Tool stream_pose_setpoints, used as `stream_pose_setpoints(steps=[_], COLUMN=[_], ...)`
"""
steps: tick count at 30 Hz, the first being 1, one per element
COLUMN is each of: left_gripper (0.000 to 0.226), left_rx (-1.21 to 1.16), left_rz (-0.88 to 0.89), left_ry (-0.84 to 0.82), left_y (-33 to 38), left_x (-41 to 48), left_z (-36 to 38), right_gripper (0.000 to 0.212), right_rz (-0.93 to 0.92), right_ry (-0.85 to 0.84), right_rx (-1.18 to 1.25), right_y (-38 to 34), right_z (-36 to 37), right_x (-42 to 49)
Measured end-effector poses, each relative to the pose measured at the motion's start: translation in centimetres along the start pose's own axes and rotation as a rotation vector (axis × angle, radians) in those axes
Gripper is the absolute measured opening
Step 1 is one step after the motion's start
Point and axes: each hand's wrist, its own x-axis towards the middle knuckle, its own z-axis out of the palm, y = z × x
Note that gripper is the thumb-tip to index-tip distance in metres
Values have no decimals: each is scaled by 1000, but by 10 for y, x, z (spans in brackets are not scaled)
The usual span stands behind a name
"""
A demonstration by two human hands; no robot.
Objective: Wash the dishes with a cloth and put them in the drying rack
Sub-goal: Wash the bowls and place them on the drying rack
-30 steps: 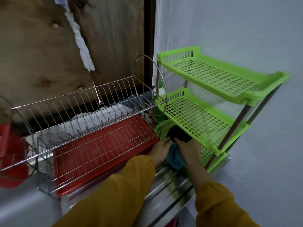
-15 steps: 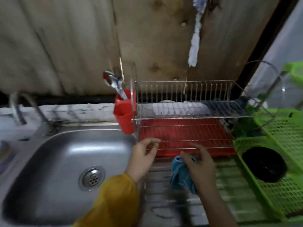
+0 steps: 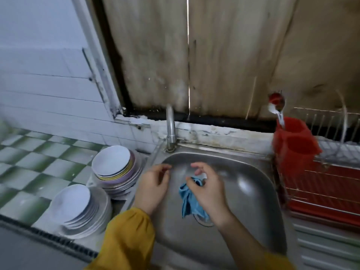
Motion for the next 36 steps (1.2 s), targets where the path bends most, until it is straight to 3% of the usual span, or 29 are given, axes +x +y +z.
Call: stream_pose_setpoints(steps=[4,10,14,18,24,28,33,36], left_gripper=[25,39,49,56,47,38,31,29], left_rx=[208,606,793,1025,1112,1122,1185,1175], left_rz=[-15,38,69,48,77,54,72,69], left_ry=[53,-77,-247,-484,-668,-659,-610,-556], left_y=[-55,-132,-165,-194,-222,-220,-217,-216], left_x=[22,59,84,101,111,112,112,111], left_z=[-52,-99,-114,-119,-121,-123,-124,-124], right_gripper=[35,45,49,57,53,43,37,22], right_rz=[-112,-296,-403,-460,-543,-583,-582,-525], right_ry=[-152,-360,-476,-663,-914,-912,-806,-781], right_rx=[-131,-442,-578,-877,-1212,-1251,-1151,-1050], right_y=[-27,-46,-41,-37,-34,-33,-31,-28], right_z=[67,152,206,246,275,278,276,272], right_x=[23,65,100,129,146,146,141,140])
